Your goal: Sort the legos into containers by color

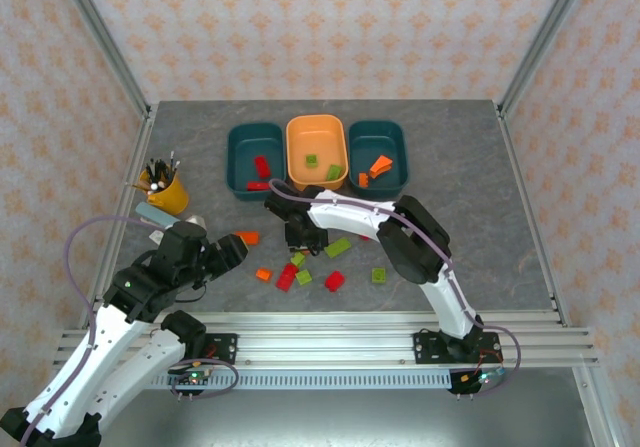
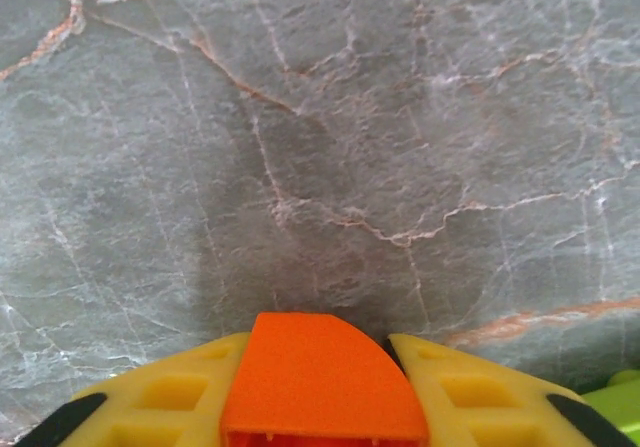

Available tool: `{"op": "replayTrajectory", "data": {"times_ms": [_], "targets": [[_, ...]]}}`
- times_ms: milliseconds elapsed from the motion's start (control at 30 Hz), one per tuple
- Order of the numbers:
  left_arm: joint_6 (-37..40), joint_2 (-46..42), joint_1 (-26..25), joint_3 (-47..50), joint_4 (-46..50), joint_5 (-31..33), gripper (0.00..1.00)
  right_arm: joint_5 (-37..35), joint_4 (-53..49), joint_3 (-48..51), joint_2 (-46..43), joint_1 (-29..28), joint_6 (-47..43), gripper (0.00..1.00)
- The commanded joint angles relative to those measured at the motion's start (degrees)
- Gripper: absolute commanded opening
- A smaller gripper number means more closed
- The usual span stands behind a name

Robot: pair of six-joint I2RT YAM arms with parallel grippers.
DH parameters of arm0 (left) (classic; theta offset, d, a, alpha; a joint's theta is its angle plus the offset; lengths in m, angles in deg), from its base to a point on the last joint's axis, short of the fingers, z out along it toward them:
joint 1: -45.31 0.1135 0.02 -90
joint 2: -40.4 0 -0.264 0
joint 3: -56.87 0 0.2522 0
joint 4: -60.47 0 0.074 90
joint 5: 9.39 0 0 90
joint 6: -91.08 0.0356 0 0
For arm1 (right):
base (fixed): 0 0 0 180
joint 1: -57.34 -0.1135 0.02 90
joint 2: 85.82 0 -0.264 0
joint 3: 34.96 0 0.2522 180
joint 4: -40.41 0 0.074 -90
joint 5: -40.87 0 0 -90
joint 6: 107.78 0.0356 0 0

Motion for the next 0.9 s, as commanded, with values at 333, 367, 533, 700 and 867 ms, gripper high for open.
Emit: {"op": "replayTrajectory", "data": {"times_ms": [333,367,533,700,867], "targets": [[0.3,3.4,-0.2,-1.4,-4.2,-1.7,0.82,-8.7,-5.2,-4.9,-7.0,1.9,-3.3,0.20],[0.6,4.2,-0.2,-1.8,-5.1,-2.1,0.82,-9.7,-5.8,-5.2,-8.6,2.9,-3.8,0.20],[2.4,10.5,-0.6,-4.7,-10.7,-4.8,0.82,-12.5,-8.4,-5.5,-15.3,10.4,-7.2,0.20],[4.8,20.1,-3.3,-10.8,-15.1,-4.8,0.83,-11.0,-8.9,-5.0,-16.5,21.6,-10.2,0.20],[6.0,29.6,-7.3,-16.6,-18.5,-3.8,0.83,-9.2,-9.9,-9.4,-9.6,29.1,-12.2,0.21]]}}
